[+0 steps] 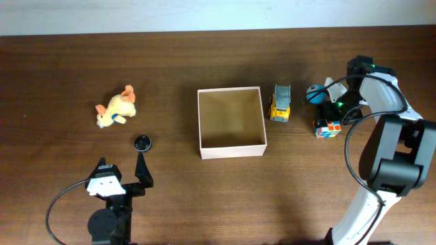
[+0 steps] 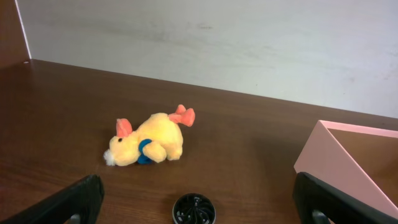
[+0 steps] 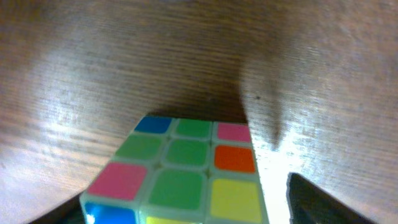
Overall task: Pack container
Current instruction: 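Lower the right gripper and close it on the Rubik's cube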
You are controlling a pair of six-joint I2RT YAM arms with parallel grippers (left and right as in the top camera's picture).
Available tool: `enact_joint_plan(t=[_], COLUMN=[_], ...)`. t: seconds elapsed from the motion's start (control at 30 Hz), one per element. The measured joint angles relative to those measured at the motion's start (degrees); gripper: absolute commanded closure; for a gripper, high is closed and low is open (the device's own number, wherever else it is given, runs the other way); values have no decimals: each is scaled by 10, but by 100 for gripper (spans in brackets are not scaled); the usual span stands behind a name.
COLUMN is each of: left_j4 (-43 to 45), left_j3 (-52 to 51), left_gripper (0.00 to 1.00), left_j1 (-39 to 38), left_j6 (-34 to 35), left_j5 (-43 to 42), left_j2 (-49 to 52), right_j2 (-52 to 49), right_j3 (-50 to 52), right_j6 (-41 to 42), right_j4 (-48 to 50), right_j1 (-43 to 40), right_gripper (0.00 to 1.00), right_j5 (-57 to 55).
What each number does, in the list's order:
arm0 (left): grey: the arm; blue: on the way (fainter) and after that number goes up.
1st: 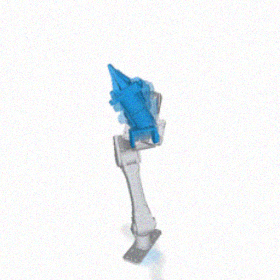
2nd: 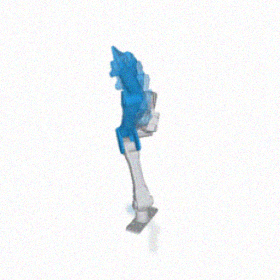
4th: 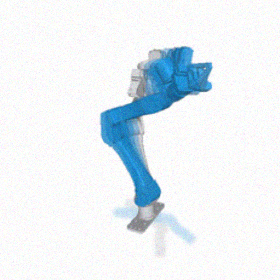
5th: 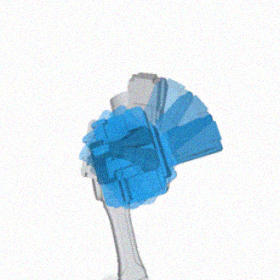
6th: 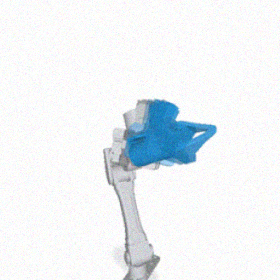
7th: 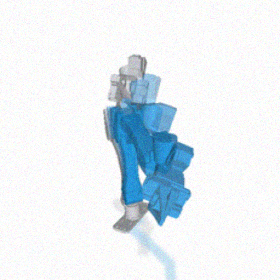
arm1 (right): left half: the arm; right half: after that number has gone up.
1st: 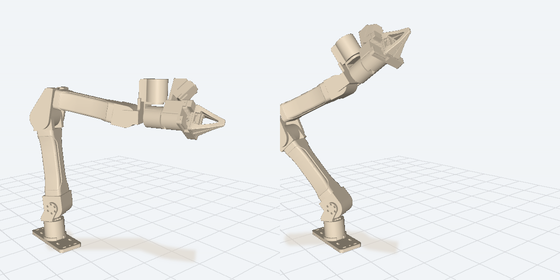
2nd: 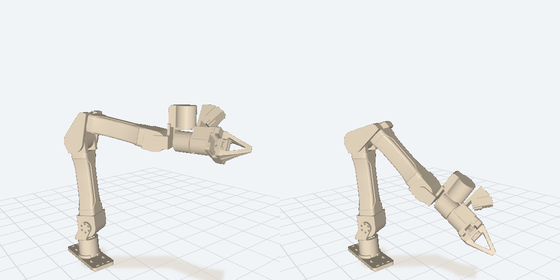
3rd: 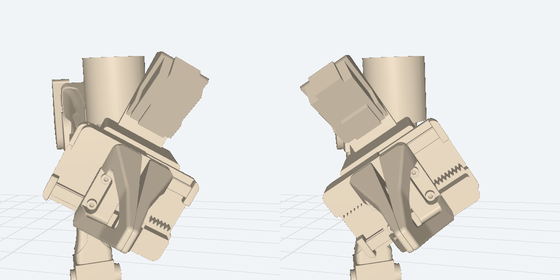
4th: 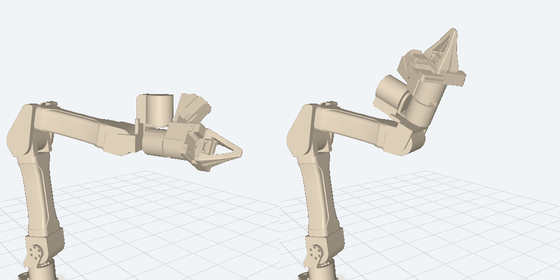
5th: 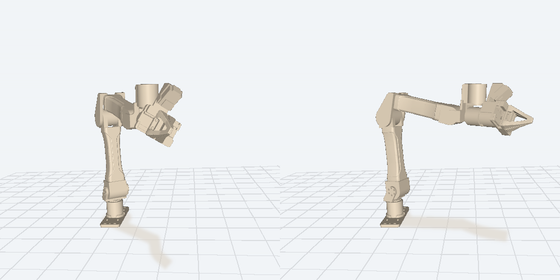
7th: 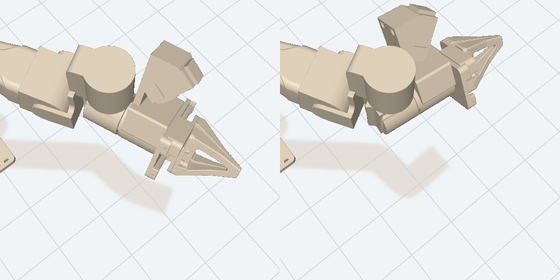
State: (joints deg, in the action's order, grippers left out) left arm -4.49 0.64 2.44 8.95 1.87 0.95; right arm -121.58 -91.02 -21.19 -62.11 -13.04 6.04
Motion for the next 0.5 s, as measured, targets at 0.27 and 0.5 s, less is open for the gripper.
enact_joint_plan(t=[0.27, 0.5], left_j4=[0, 0], left_j3=[0, 0], left_gripper=[1, 1], left_j1=[0, 0], left_j6=[0, 0], left_j5=[0, 0], left_j2=[0, 0], right_j2=[0, 0], right_j3=[1, 1], right_j6=[2, 4], right_j4=[0, 0], right_j1=[0, 0], right_gripper=[35, 36], right_j5=[-2, -2])
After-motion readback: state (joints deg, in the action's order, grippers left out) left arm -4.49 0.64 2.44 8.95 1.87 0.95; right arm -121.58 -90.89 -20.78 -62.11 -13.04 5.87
